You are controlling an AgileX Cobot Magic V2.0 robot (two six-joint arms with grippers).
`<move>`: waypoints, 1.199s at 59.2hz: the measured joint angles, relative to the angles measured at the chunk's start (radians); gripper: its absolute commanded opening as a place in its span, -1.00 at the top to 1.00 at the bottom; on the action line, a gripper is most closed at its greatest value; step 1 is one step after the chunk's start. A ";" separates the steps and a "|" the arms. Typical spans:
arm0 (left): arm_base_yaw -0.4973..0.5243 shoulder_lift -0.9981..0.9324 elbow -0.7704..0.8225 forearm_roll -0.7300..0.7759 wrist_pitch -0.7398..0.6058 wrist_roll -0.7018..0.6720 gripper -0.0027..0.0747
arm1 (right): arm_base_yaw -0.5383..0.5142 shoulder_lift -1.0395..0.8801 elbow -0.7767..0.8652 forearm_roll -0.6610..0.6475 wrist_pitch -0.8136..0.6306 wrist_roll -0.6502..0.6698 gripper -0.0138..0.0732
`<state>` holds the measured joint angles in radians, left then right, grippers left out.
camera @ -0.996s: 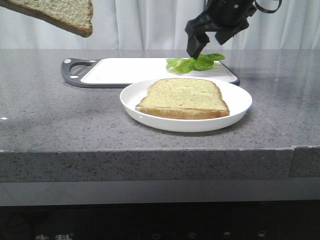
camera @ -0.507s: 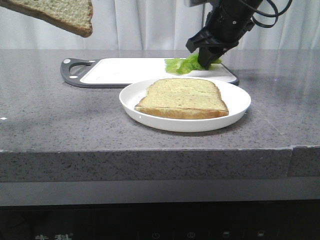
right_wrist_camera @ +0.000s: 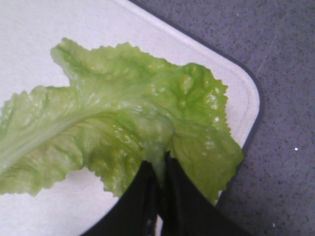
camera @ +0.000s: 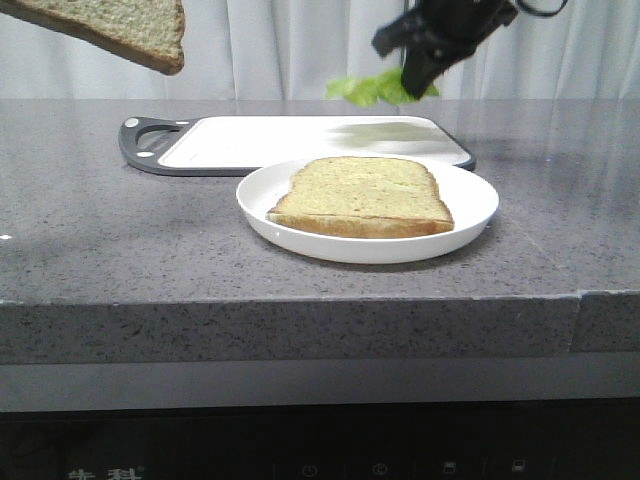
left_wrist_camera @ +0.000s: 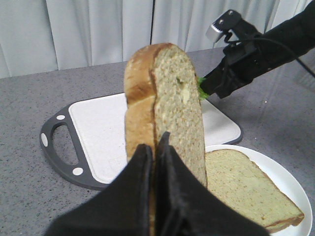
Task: Left arm grabs bread, right arm adds lettuce
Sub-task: 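Lift the lettuce with the right gripper and carry it over the bread, then lay the lettuce on the bottom slice, open and raise the right gripper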
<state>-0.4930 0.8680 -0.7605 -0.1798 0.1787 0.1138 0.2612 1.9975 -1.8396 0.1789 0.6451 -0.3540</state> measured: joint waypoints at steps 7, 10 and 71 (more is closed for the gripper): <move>0.000 0.000 0.000 -0.001 0.000 0.000 0.98 | 0.008 -0.107 0.116 0.024 -0.063 0.000 0.82; 0.000 0.000 0.000 -0.001 0.000 0.000 0.99 | 0.022 -0.164 0.206 0.026 -0.105 0.000 0.82; 0.000 0.000 0.000 -0.001 0.000 0.000 0.98 | 0.220 -0.522 0.857 0.091 -0.375 0.000 0.19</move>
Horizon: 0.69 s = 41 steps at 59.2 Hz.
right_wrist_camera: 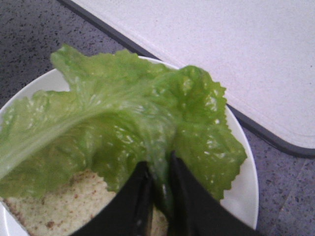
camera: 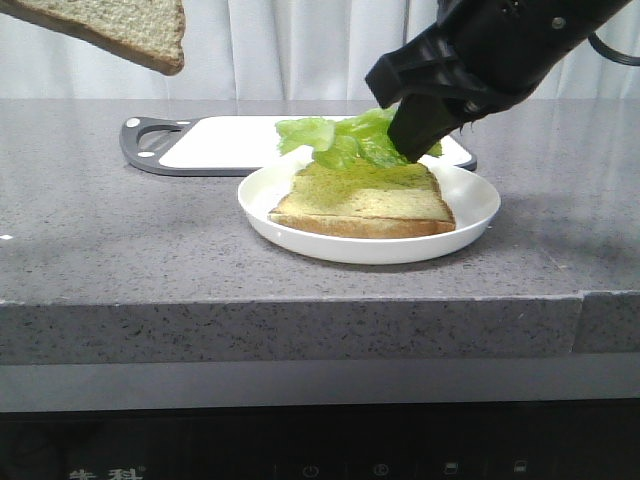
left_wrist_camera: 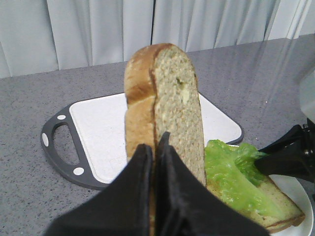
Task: Left arm grabs bread, right arm adds lettuce
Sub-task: 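Lay the lettuce on the bottom slice, open and raise the right gripper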
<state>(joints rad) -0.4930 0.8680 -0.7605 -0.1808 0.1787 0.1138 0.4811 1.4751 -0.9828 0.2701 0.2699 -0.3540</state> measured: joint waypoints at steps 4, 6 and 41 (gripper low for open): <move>0.000 0.000 0.000 0.000 0.000 0.000 0.99 | 0.000 0.000 0.000 0.000 0.000 0.000 0.07; 0.000 0.000 0.000 0.000 0.000 0.000 0.98 | -0.002 0.000 0.000 0.000 0.000 0.000 0.00; 0.000 0.000 0.000 -0.004 0.000 0.000 0.98 | -0.016 -0.062 0.000 0.002 0.037 0.000 -0.51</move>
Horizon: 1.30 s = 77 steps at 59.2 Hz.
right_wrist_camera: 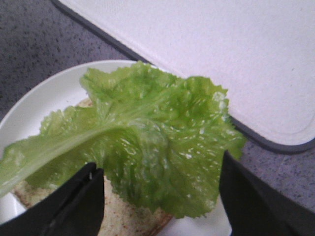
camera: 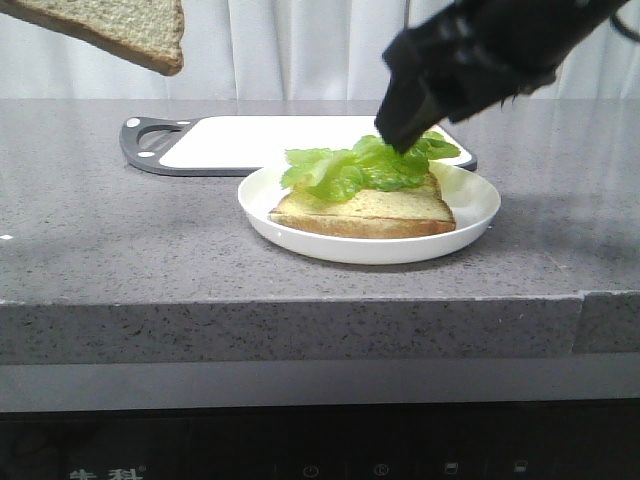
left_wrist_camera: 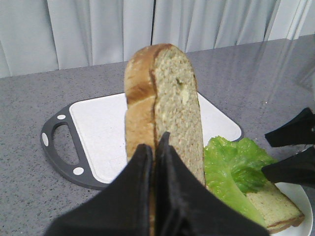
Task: Left arm grabs bread, right arm adds lettuce
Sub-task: 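Lay the lettuce on the bottom slice, open and raise the right gripper, then carry the held bread slice with the left gripper over the lettuce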
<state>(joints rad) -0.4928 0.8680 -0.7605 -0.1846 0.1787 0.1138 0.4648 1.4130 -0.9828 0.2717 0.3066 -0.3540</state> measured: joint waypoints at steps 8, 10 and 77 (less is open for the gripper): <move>0.000 0.000 0.000 -0.012 0.000 0.000 0.98 | 0.000 -0.092 0.000 0.000 0.026 0.000 -0.48; 0.000 0.000 0.000 -0.022 0.000 0.000 0.98 | 0.000 -0.112 0.000 0.000 0.039 0.000 -0.44; 0.096 0.807 -0.545 -1.169 0.697 0.499 0.98 | 0.000 -0.855 0.346 0.025 0.134 0.000 0.82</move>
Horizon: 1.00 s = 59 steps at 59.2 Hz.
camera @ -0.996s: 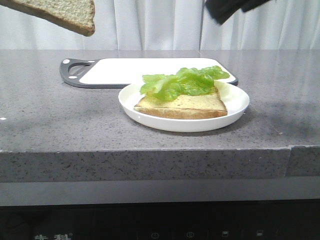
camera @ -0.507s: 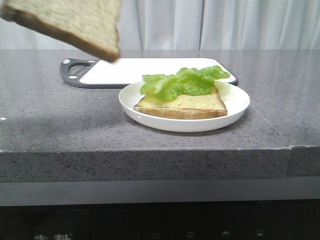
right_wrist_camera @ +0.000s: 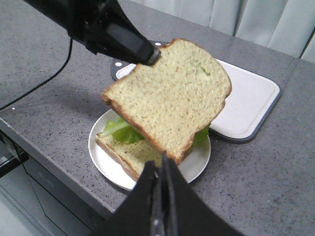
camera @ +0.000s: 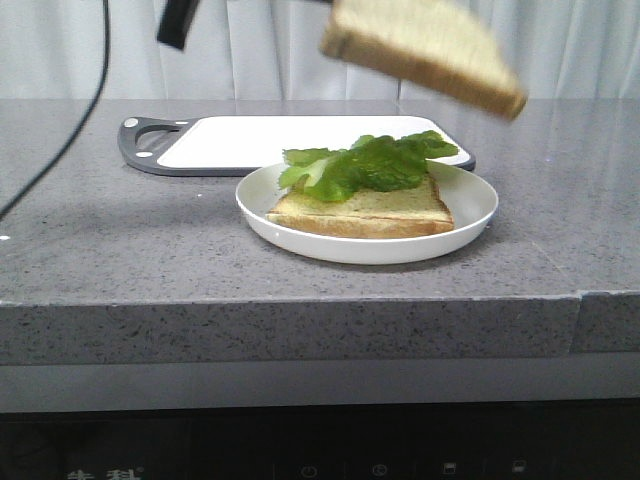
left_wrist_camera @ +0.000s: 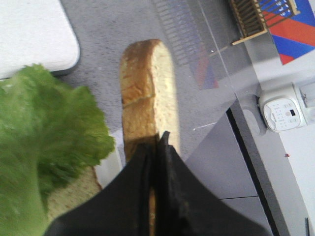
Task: Left arm grabs bread, right arm adds lettuce
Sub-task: 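Carry the held bread slice with the left gripper over the lettuce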
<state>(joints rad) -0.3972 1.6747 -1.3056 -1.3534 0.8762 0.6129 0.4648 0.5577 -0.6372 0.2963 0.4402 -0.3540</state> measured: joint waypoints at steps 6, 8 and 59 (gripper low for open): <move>0.012 0.065 -0.013 -0.007 0.004 0.005 0.98 | 0.000 0.000 0.000 0.000 0.000 0.000 0.82; 0.017 0.078 -0.015 -0.009 0.012 0.008 0.98 | 0.000 0.000 0.000 0.000 0.000 0.000 0.82; 0.096 0.114 -0.015 0.067 0.121 0.001 0.95 | 0.000 0.000 0.000 0.000 -0.013 0.000 0.82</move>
<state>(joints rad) -0.3015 1.7883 -1.3205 -1.2862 0.9969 0.6140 0.4648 0.5577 -0.6372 0.2963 0.4275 -0.3540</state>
